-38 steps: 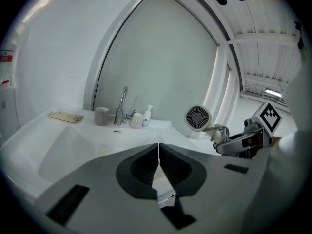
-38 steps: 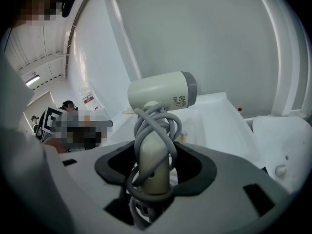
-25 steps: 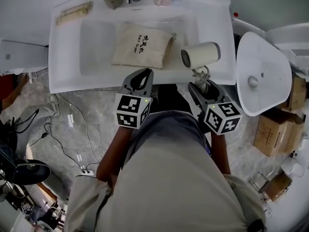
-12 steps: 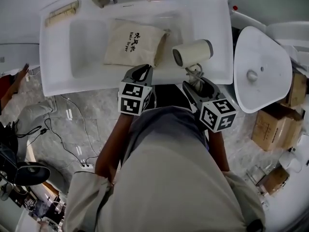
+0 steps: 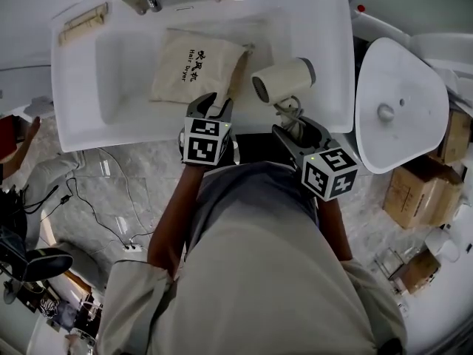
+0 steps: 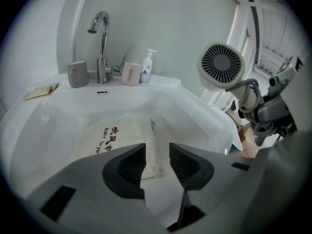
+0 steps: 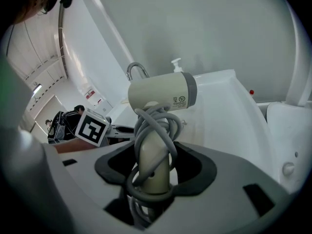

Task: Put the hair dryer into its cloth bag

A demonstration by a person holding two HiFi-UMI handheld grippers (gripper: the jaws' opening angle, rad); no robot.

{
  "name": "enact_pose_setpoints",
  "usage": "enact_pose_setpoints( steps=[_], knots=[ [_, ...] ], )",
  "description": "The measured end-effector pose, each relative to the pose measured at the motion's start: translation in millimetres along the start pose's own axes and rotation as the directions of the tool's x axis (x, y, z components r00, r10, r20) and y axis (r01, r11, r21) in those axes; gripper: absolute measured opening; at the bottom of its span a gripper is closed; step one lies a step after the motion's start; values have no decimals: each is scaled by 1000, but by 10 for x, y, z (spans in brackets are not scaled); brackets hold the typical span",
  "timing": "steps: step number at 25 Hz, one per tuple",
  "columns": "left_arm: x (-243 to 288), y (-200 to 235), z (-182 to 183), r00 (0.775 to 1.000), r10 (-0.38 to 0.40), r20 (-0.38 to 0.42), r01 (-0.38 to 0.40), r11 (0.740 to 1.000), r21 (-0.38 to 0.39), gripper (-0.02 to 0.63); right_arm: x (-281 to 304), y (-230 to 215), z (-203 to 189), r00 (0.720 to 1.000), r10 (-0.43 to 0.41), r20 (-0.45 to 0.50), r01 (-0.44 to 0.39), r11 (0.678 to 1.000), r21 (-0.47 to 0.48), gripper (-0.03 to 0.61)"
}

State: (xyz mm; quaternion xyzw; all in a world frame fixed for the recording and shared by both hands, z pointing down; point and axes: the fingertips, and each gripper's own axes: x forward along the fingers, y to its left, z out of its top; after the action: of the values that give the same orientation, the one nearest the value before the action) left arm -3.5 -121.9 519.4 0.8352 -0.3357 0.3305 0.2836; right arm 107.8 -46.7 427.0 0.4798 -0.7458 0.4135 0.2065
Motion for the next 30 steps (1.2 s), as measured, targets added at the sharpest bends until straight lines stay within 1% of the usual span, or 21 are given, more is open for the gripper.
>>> enact_pose_setpoints(
  steps=[8,12,14,15,19,25,28,30],
  knots=[
    [293,72,-36,995,64,-72,-60,996,59,142,73,-109,-21,999,28,-45,-28,1000,-4,235],
    [404,100,-98,987,102,-124,-91,992,92,146,95,-126,-26,997,45,-67,-46,999,-12,235],
    [429,106,-114,983,115,-142,-102,990,94,146,98,-125,-30,996,53,-76,-54,998,-16,235],
    [431,111,-107,982,120,-143,-107,990,90,143,101,-126,-36,995,56,-80,-58,998,-19,235],
    [382,155,-38,983,135,-122,-128,990,67,82,118,-149,-64,992,65,-103,-68,997,-22,235],
    [284,203,19,987,130,-97,-130,991,13,74,157,-212,-149,984,76,-160,-79,997,-14,235],
    [216,246,25,990,124,-72,-127,991,-33,74,199,-210,-205,978,93,-187,-92,996,15,235],
    [206,254,7,991,120,-66,-123,991,-44,72,221,-227,-253,971,100,-216,-96,995,28,235]
  ],
)
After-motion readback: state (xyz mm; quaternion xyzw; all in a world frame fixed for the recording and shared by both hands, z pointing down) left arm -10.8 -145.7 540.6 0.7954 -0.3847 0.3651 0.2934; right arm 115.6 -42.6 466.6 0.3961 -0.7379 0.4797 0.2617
